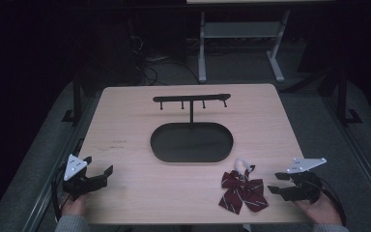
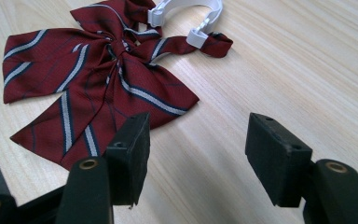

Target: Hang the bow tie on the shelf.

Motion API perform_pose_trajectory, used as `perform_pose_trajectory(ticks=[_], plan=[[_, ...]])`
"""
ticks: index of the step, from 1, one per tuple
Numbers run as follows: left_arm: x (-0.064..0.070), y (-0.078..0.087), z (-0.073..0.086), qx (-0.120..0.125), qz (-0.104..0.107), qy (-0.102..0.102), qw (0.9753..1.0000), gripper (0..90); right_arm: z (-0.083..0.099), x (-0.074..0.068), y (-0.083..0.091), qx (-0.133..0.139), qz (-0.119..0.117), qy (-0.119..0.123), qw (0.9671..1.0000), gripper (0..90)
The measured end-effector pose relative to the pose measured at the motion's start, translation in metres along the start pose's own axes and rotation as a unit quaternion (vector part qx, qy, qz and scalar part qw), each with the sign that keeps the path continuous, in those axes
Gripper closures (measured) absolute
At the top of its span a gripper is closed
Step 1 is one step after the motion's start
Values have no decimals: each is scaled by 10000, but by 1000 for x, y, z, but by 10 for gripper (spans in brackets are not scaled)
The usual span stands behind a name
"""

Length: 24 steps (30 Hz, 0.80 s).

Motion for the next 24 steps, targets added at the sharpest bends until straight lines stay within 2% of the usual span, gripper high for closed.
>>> perform_pose_trajectory(ticks=[11,13,20,24], plan=[[1,-1,0,-19,73,-27,10000,128,-7,-2,2,-14,-51,61,10000,393],[1,-1,0,-3,77,-50,10000,128,-11,-4,4,-32,-128,32,9999,392],[1,1,0,40,67,-24,10000,128,-30,-8,2,-171,-121,297,9993,392],[1,1,0,69,85,-33,9999,128,-36,-12,0,-168,-158,379,9990,393]])
Point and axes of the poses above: each handheld gripper's, and its own axes: y roughly backward along the jaws, z roughly out of its underside, x roughly to its right, the point moved 4 cm from there along -y, roughly forward along the jaws, and after that the axes turned 7 degrees about -x, right-handed, at the moved point
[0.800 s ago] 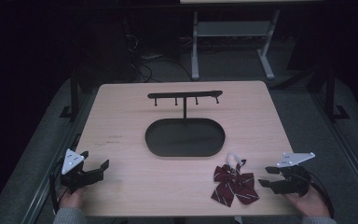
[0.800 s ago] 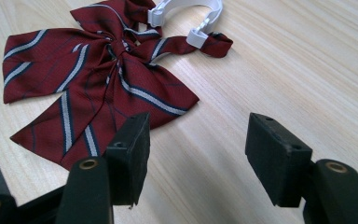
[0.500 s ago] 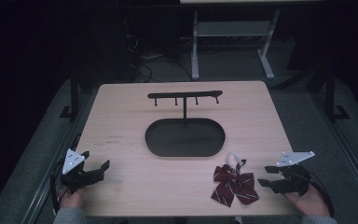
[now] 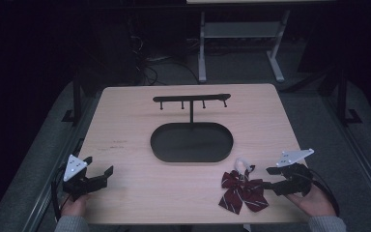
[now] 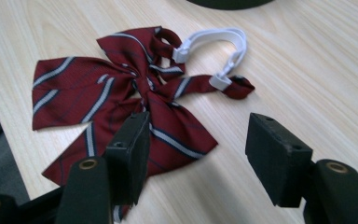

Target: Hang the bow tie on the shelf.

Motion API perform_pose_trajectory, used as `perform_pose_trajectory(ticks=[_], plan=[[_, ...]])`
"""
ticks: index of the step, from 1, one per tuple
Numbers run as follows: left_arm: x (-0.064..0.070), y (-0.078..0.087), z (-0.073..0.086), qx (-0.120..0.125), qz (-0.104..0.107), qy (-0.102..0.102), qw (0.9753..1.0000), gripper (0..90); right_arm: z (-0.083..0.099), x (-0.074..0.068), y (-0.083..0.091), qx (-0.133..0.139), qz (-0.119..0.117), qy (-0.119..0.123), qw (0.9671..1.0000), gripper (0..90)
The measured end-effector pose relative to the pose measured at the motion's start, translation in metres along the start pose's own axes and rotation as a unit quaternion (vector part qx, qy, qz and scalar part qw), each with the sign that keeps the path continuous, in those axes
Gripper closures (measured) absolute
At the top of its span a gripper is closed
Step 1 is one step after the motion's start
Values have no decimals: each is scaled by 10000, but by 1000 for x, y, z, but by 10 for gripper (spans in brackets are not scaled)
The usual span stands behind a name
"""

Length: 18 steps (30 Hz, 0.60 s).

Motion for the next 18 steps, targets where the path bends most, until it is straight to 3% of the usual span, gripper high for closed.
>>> perform_pose_trajectory(ticks=[18], plan=[[-1,0,0,-34,-15,-17,10000,128,-28,-3,-11,-409,-254,262,9985,404]])
Point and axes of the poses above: each handheld gripper's, and its own axes: y roughly backward along the jaws, z roughly out of its underside, x roughly to its right, the point moved 4 cm from there along -y, roughly forward along the jaws, and after that the axes turned 7 degrees about -x, right-handed, at the moved point
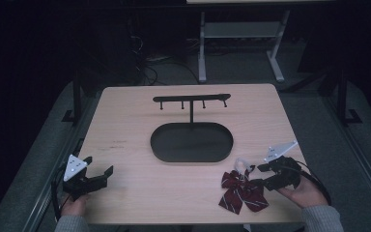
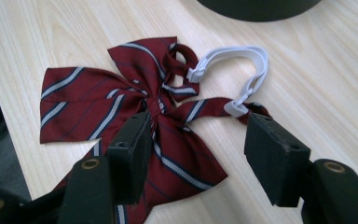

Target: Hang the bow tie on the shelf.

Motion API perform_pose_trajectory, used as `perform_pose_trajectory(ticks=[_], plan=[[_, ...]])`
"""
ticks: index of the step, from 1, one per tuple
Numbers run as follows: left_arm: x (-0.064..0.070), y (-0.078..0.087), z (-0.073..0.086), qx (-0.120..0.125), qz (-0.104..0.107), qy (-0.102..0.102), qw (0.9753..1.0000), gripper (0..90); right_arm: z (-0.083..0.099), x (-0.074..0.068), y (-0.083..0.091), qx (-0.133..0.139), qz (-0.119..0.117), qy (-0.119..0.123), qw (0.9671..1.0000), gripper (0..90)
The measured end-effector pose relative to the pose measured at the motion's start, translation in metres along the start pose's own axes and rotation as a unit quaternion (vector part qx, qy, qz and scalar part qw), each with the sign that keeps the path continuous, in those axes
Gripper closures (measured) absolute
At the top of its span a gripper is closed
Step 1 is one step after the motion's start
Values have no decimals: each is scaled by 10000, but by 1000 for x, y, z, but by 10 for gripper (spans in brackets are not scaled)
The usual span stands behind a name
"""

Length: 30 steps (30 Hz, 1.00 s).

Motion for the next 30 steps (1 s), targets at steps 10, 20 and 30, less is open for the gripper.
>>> perform_pose_trajectory(ticks=[10,20,30], plan=[[0,0,0,-32,9,-3,10000,128,-15,6,0,-183,-67,148,9997,409],[1,0,-1,-18,16,-16,10000,128,-40,14,-2,-449,-79,332,9984,448],[1,0,-1,-8,28,-23,10000,128,-58,21,-14,-723,-104,414,9965,476]])
Point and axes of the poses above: each handheld gripper's, and its own axes: y roughly backward along the jaws, z roughly out of its underside, x roughly to its right, the point moved 4 cm from there along -y, roughly forward along the jaws, and after that the axes turned 7 degrees about -x, right-handed, at the moved point
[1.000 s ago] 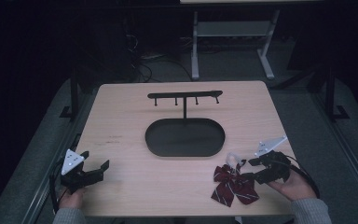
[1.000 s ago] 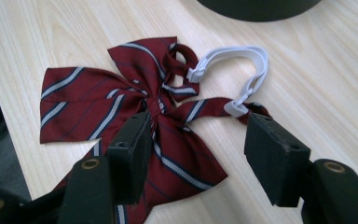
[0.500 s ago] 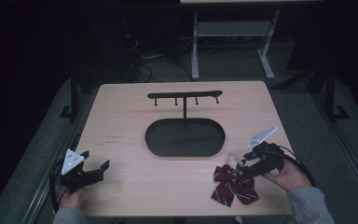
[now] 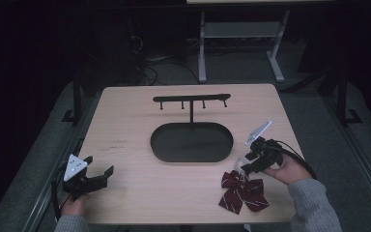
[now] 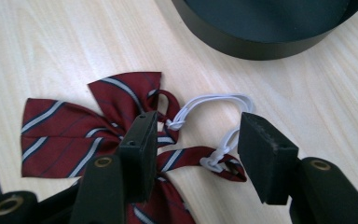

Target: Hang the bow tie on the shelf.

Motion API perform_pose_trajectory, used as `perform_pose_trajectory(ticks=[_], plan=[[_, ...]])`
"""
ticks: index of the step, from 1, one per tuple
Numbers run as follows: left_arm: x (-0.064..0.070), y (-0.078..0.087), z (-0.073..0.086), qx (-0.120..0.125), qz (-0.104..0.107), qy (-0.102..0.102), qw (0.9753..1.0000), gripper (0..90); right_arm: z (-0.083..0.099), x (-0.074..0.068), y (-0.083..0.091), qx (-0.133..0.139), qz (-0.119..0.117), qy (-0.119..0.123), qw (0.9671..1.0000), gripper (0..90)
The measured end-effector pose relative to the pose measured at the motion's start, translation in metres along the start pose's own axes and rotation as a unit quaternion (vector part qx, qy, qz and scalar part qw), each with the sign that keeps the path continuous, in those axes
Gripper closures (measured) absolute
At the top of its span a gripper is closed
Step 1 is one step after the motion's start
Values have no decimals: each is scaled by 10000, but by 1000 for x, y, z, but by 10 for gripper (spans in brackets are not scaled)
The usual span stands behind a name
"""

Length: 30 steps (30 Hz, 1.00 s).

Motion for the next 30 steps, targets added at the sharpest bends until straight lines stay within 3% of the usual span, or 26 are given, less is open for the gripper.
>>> perform_pose_trajectory(ticks=[10,16,23,30], plan=[[2,-1,-1,-14,24,-26,10000,128,-12,14,-15,-292,128,-162,9994,550],[2,0,-1,-19,21,-28,10000,128,-12,23,-29,-629,274,-407,9968,593],[2,0,-1,-18,25,-28,10000,128,-9,27,-40,-700,318,-626,9951,665],[2,0,-1,-24,19,-39,10000,128,-7,24,-43,-732,326,-544,9953,773]])
Point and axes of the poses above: each handheld gripper's, and its own axes: y roughly backward along the jaws, z roughly out of its underside, x roughly to its right, the point moved 4 cm from there along -y, roughly forward along the jaws, and after that the axes turned 7 degrees about -x, right-handed, at the moved point
